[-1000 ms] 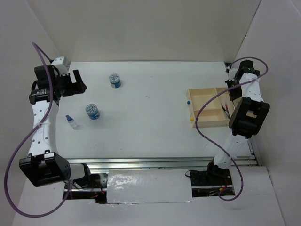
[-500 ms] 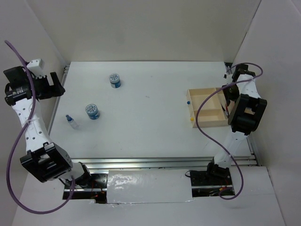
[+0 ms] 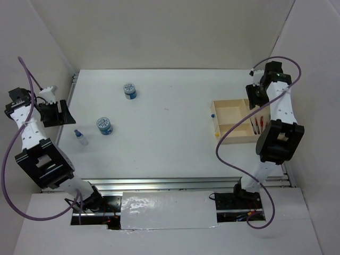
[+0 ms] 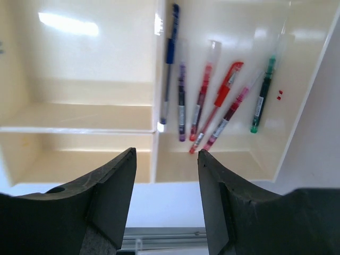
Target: Sort the stationery into containers
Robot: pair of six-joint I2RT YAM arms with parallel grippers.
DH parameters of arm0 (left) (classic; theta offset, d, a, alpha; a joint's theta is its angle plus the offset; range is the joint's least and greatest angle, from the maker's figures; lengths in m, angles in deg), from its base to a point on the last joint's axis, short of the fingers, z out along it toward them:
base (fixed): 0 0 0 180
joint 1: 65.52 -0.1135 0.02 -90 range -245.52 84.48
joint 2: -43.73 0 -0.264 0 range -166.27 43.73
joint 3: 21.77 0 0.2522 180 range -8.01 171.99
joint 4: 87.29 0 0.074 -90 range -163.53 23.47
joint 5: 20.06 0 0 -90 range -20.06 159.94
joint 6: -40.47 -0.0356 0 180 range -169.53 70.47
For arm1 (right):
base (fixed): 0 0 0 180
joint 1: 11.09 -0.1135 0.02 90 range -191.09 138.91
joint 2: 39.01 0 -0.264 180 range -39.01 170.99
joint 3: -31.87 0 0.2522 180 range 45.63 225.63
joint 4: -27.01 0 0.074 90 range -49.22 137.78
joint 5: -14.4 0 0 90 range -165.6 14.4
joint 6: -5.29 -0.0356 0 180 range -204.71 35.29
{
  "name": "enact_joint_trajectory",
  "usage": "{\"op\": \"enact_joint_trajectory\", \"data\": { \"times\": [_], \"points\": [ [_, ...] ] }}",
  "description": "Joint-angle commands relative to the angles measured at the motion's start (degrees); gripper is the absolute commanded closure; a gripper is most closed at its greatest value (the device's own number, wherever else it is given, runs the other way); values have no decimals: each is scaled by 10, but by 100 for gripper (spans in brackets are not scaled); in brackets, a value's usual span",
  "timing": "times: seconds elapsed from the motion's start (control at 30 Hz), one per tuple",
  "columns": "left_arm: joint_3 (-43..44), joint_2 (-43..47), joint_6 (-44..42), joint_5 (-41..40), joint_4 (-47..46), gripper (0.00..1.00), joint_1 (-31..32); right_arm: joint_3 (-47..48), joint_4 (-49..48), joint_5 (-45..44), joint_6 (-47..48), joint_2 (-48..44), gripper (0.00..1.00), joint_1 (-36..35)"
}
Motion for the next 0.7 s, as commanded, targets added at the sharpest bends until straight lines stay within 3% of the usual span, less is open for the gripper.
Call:
{"op": "enact_joint_trajectory", "data": {
  "times": [0.0,0.27,0.67],
  "points": [
    [-12,-2,-33,-1,20,21,-4,-15,22,48,-24,-69,43,-14],
    [-56,9,-30,-40,-3,28,16,-61,16,88,-45,-121,43,-26],
    [-111,11,-11,-60,-62,30,55,-102,12,111,-44,-129,43,-21]
  ]
}}
